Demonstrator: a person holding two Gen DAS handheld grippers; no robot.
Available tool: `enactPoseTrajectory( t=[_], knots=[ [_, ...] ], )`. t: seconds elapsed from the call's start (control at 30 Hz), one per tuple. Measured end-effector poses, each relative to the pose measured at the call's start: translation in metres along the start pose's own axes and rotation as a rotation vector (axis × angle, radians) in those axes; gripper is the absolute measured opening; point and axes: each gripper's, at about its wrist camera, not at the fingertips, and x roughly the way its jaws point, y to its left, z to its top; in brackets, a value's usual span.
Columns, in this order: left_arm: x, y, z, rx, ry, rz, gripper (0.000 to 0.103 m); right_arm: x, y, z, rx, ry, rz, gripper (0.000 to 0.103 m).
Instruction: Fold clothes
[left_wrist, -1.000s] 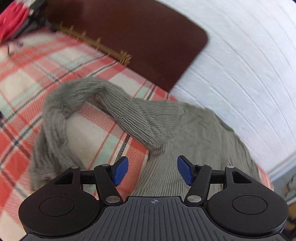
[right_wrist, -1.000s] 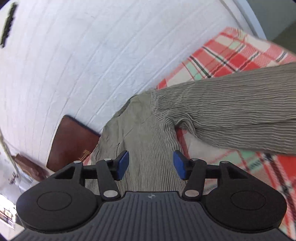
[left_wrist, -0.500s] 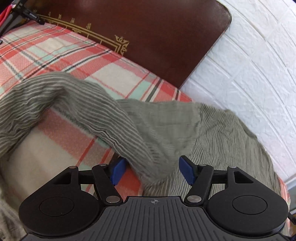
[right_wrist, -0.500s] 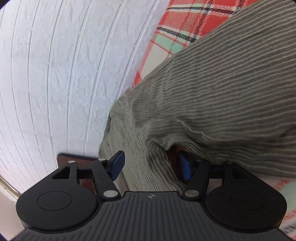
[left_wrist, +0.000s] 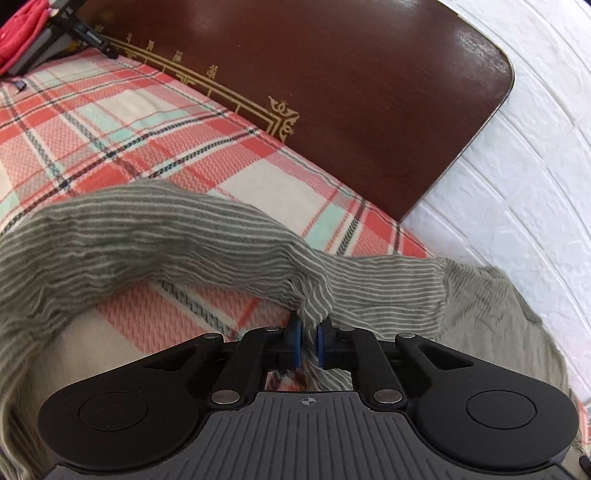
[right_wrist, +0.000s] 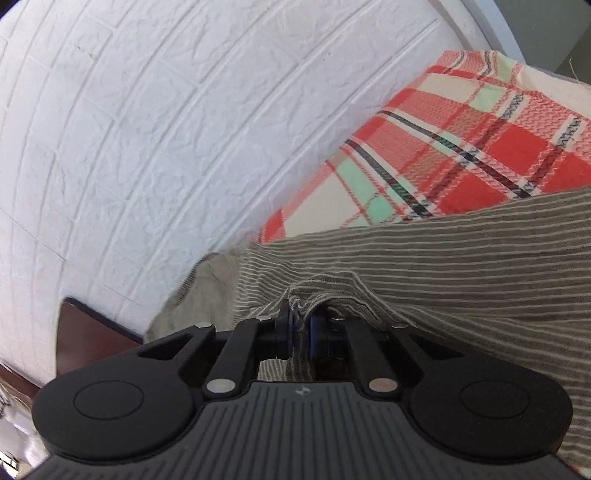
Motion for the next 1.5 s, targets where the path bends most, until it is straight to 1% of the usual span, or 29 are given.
enactPoseTrajectory(
  t=[0.07, 0.1, 0.13, 0.17, 0.2, 0.23, 0.27, 0.3, 0.37, 0.47, 0.57, 0.63, 0.7, 0.77, 0.9, 0.93, 0.97, 1.0, 1.03, 1.07, 1.13, 1.2, 1.23, 1.27, 1.3, 1.33, 1.37, 1.4, 1.5],
  knots=[
    [0.001, 0.002, 0.002, 0.001, -0.005, -0.002, 0.008, 0.001, -0.007, -0.001, 0.022, -0.004, -0.011, 0.009],
    [0.001, 0.003, 0.002, 0.006, -0.003, -0.005, 0.008, 0.000, -0.010, -0.002, 0.033, -0.005, -0.007, 0.007],
    [0.001, 0.004, 0.002, 0.013, 0.003, -0.009, 0.010, -0.001, -0.013, -0.003, 0.041, -0.005, -0.003, 0.007],
    [0.000, 0.004, 0.002, 0.020, 0.008, -0.014, 0.016, -0.004, -0.013, -0.004, 0.041, 0.000, 0.001, 0.009],
    [-0.002, 0.005, 0.002, 0.025, 0.011, -0.017, 0.025, -0.007, -0.011, -0.004, 0.034, 0.005, 0.001, 0.015],
    [-0.007, 0.006, 0.002, 0.026, 0.008, -0.015, 0.047, -0.011, -0.009, -0.005, 0.022, 0.007, -0.005, 0.019],
    [-0.012, 0.008, 0.002, 0.027, 0.004, -0.013, 0.060, -0.018, -0.006, -0.006, 0.008, 0.002, -0.015, 0.031],
    [-0.018, 0.009, 0.002, 0.032, 0.000, -0.007, 0.063, -0.025, -0.005, -0.007, -0.003, -0.004, -0.021, 0.042],
    [-0.031, 0.014, -0.002, 0.067, -0.004, 0.002, 0.064, -0.044, -0.005, -0.012, -0.015, -0.012, -0.015, 0.052],
    [-0.055, 0.023, -0.014, 0.119, 0.032, -0.046, 0.064, -0.073, -0.005, -0.025, -0.054, 0.008, 0.006, 0.057],
    [-0.081, 0.028, -0.035, 0.213, 0.083, -0.098, 0.064, -0.100, -0.006, -0.046, -0.103, 0.050, 0.019, 0.062],
    [-0.094, 0.030, -0.050, 0.279, 0.103, -0.105, 0.064, -0.115, -0.008, -0.062, -0.143, 0.083, 0.019, 0.063],
    [-0.099, 0.029, -0.061, 0.314, 0.121, -0.112, 0.064, -0.125, -0.011, -0.078, -0.183, 0.123, 0.009, 0.063],
    [-0.098, 0.026, -0.065, 0.316, 0.129, -0.127, 0.064, -0.127, -0.014, -0.091, -0.193, 0.159, 0.006, 0.063],
    [-0.086, 0.013, -0.069, 0.320, 0.139, -0.144, 0.064, -0.132, -0.012, -0.103, -0.182, 0.158, 0.033, 0.064],
    [-0.083, 0.010, -0.070, 0.322, 0.140, -0.143, 0.063, -0.131, -0.011, -0.104, -0.176, 0.165, 0.037, 0.062],
    [-0.083, 0.011, -0.070, 0.327, 0.138, -0.133, 0.046, -0.129, -0.010, -0.105, -0.181, 0.180, 0.038, 0.056],
    [-0.083, 0.011, -0.071, 0.332, 0.136, -0.122, 0.027, -0.128, -0.008, -0.106, -0.198, 0.200, 0.037, 0.035],
    [-0.082, 0.012, -0.072, 0.337, 0.133, -0.112, 0.006, -0.127, -0.007, -0.106, -0.212, 0.215, 0.027, 0.017],
    [-0.082, 0.013, -0.072, 0.342, 0.131, -0.102, 0.005, -0.128, -0.008, -0.106, -0.217, 0.216, 0.007, 0.002],
    [-0.082, 0.016, -0.073, 0.344, 0.125, -0.081, 0.004, -0.135, -0.017, -0.104, -0.189, 0.194, -0.016, 0.002],
    [-0.086, 0.027, -0.071, 0.302, 0.110, -0.078, 0.008, -0.140, -0.027, -0.105, -0.153, 0.180, -0.013, 0.002],
    [-0.089, 0.032, -0.071, 0.288, 0.107, -0.084, 0.016, -0.143, -0.030, -0.106, -0.141, 0.174, -0.009, 0.005],
    [-0.094, 0.035, -0.072, 0.279, 0.105, -0.091, 0.037, -0.146, -0.033, -0.108, -0.133, 0.168, 0.000, 0.006],
    [-0.102, 0.037, -0.074, 0.285, 0.103, -0.098, 0.042, -0.150, -0.032, -0.110, -0.133, 0.164, 0.022, 0.014],
    [-0.111, 0.039, -0.077, 0.291, 0.100, -0.106, 0.054, -0.154, -0.031, -0.112, -0.130, 0.159, 0.042, 0.022],
    [-0.119, 0.040, -0.079, 0.297, 0.098, -0.113, 0.061, -0.161, -0.030, -0.114, -0.126, 0.149, 0.057, 0.048],
    [-0.127, 0.042, -0.082, 0.303, 0.096, -0.122, 0.062, -0.169, -0.030, -0.117, -0.130, 0.133, 0.061, 0.064],
    [-0.153, 0.053, -0.099, 0.317, 0.114, -0.143, 0.065, -0.190, -0.030, -0.124, -0.156, 0.125, 0.052, 0.065]
  ],
)
